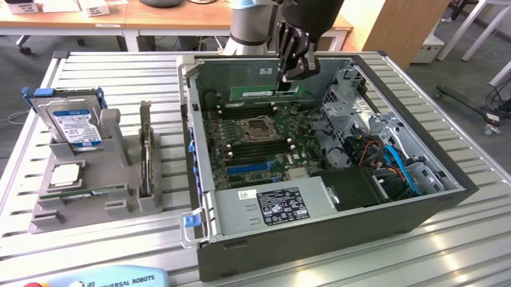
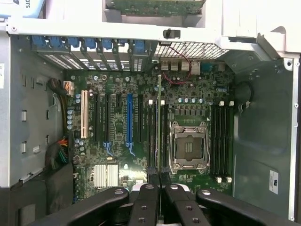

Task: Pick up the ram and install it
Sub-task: 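Pick up the ram and move it above insertion slot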

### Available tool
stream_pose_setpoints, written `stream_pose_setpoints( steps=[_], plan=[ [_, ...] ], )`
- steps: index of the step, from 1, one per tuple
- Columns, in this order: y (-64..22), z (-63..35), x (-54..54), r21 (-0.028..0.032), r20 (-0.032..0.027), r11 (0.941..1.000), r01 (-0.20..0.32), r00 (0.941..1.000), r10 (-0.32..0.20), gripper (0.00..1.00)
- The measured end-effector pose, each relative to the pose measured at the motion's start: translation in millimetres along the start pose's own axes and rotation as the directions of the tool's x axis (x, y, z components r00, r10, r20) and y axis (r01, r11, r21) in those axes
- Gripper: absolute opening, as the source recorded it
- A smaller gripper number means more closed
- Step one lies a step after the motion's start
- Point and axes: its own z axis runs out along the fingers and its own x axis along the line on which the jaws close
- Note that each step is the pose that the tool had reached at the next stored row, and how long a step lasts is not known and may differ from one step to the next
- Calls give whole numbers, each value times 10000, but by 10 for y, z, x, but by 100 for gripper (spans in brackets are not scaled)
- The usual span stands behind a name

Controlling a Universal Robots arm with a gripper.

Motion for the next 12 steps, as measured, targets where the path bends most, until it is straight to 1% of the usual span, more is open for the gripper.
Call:
stream_pose_setpoints(
  steps=[5, 7, 12],
  plan=[
    [-4, 1, 0, 1, 1, 10000, 1, 10000, -1, 12],
    [-39, 1, 1, 1, 3, 10000, 1, 10000, -1, 12],
    [-170, -5, 1, -1, 1, 10000, 0, 10000, 0, 12]
  ],
)
